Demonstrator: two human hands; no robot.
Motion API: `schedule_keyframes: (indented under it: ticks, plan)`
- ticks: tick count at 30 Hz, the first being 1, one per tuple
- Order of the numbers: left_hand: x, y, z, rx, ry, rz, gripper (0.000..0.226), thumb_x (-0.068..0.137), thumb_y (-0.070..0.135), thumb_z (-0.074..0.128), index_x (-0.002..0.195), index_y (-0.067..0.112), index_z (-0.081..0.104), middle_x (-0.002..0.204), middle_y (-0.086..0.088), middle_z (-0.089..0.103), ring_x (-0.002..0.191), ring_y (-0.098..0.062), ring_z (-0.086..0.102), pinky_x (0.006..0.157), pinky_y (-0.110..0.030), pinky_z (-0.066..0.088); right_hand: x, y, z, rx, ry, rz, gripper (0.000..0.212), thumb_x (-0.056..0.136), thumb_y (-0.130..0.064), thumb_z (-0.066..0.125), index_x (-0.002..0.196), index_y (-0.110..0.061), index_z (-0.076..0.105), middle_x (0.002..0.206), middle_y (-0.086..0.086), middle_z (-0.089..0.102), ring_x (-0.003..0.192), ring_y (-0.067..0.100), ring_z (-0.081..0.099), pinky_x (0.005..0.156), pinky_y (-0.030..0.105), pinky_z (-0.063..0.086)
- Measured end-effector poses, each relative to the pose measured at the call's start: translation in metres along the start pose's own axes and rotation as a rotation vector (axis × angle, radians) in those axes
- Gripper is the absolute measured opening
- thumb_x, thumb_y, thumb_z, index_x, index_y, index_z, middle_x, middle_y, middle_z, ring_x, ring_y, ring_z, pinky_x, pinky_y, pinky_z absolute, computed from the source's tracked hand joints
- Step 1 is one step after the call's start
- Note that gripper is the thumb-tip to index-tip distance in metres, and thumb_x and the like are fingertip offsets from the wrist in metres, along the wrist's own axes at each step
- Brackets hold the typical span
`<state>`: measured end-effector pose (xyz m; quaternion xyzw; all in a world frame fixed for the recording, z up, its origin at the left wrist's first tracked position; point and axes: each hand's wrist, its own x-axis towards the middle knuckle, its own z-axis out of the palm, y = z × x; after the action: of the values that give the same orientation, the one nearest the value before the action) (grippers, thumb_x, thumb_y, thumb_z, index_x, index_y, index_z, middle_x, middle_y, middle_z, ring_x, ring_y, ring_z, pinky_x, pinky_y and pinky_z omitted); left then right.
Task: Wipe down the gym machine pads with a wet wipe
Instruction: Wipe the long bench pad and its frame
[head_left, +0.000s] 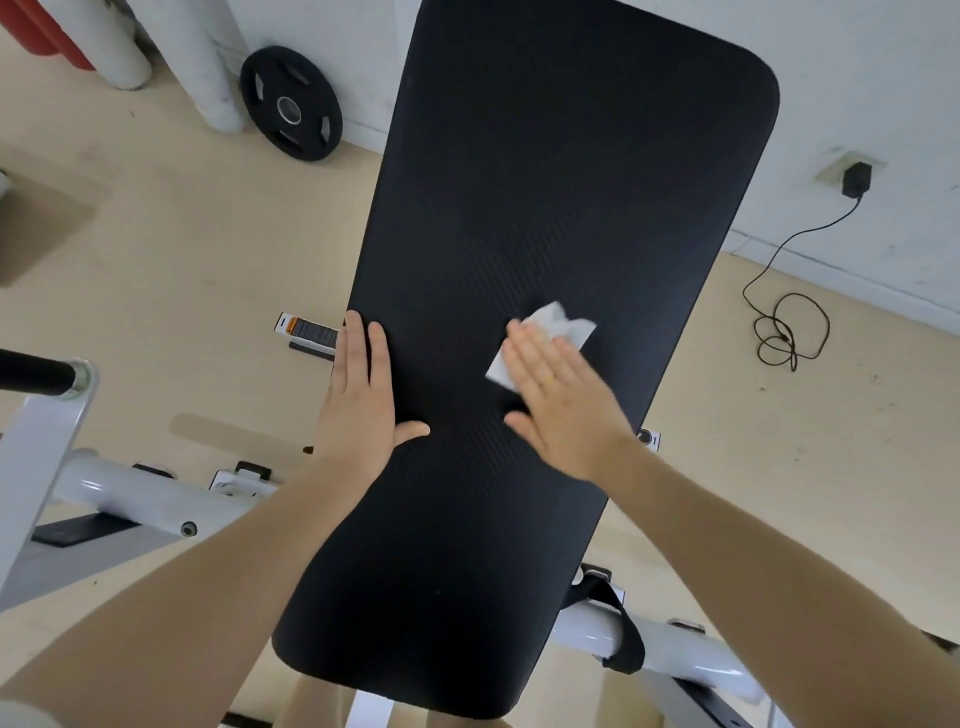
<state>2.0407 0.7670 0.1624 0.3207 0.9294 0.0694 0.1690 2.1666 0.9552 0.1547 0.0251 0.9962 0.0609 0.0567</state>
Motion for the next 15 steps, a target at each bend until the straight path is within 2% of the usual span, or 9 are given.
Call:
schedule_keyframes:
  ticks: [6, 8, 11, 15]
  plan:
    - [0.0, -0.005, 0.003, -0.017, 0.026, 0.042, 0.117, 0.07, 0.051, 0.069, 0.146, 0.0, -0.004, 0.154, -0.021, -0.011, 0.143, -0.033, -0.007, 0.116, -0.037, 0.01, -0.034, -0.06, 0.029, -0.007, -0.105, -0.261, 0.072, 0.09, -0.048, 0.025, 0.145, -0.003, 0.016, 0.153, 0.007, 0.011, 0.142, 0.022, 0.021, 0.116, 0.036, 0.001]
    - [0.0, -0.006, 0.004, -0.032, 0.024, 0.049, 0.117, 0.069, 0.049, 0.07, 0.146, 0.0, -0.004, 0.154, -0.021, -0.01, 0.144, -0.033, -0.007, 0.116, -0.038, 0.01, -0.031, -0.057, 0.029, -0.043, -0.1, -0.293, 0.073, 0.09, -0.05, 0.03, 0.145, -0.004, 0.018, 0.154, 0.006, 0.018, 0.141, 0.02, 0.025, 0.116, 0.036, 0.004]
    - [0.0, -0.007, 0.004, -0.037, 0.046, 0.061, 0.118, 0.067, 0.048, 0.073, 0.145, -0.002, 0.0, 0.154, -0.023, -0.006, 0.143, -0.035, -0.004, 0.116, -0.04, 0.011, -0.007, -0.034, 0.012, -0.092, -0.037, -0.096, 0.076, 0.087, -0.052, 0.035, 0.143, -0.002, 0.023, 0.15, 0.01, 0.033, 0.138, 0.024, 0.031, 0.113, 0.038, 0.013]
    - [0.002, -0.01, 0.008, -0.043, 0.055, 0.09, 0.117, 0.069, 0.05, 0.07, 0.145, -0.002, -0.003, 0.154, -0.023, -0.007, 0.143, -0.035, -0.005, 0.115, -0.037, 0.007, 0.037, 0.004, -0.018, -0.024, 0.078, 0.208, 0.074, 0.091, -0.051, 0.026, 0.145, 0.0, 0.021, 0.153, 0.015, 0.024, 0.141, 0.027, 0.024, 0.115, 0.037, 0.013]
